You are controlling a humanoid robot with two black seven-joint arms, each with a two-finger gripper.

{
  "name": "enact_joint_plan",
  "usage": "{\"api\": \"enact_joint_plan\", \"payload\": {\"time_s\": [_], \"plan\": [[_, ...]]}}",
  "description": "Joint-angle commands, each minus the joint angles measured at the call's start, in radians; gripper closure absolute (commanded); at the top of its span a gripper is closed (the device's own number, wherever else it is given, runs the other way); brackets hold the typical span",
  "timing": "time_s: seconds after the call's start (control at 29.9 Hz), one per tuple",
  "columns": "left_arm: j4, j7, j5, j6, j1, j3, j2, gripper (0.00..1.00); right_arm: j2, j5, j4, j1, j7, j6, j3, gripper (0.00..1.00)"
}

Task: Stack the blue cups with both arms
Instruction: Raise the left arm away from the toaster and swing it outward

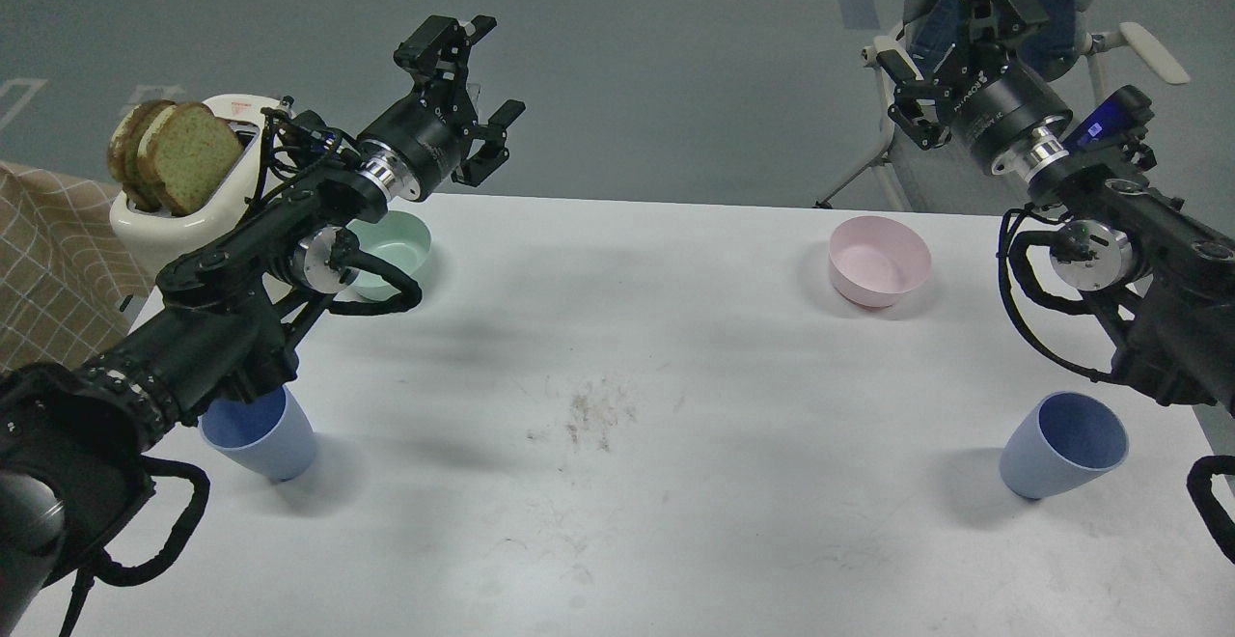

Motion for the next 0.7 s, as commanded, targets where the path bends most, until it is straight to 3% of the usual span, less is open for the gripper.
{"api": "enact_joint_plan", "payload": {"time_s": [0.0, 0.2, 0.4, 0.67], "plan": [[-0.002, -0.003, -0.001, -0.008, -0.004, 0.002, -0.006, 0.02, 0.000, 0.001, 0.000, -0.008, 0.000, 0.004, 0.002, 0.00], [-0.001, -0.015, 0.000, 0.003, -0.004, 0.006, -0.007, 0.02, 0.000, 0.001, 0.000, -0.012, 0.000, 0.010, 0.008, 0.00], [-0.001, -0.108, 0.000, -0.023, -0.001, 0.005, -0.007, 0.02, 0.006, 0.001, 0.000, -0.011, 0.000, 0.011, 0.008, 0.00], [-0.001, -0.108, 0.000, -0.025, -0.004, 0.006, -0.012, 0.02, 0.004, 0.001, 0.000, -0.011, 0.000, 0.011, 0.008, 0.00]]}}
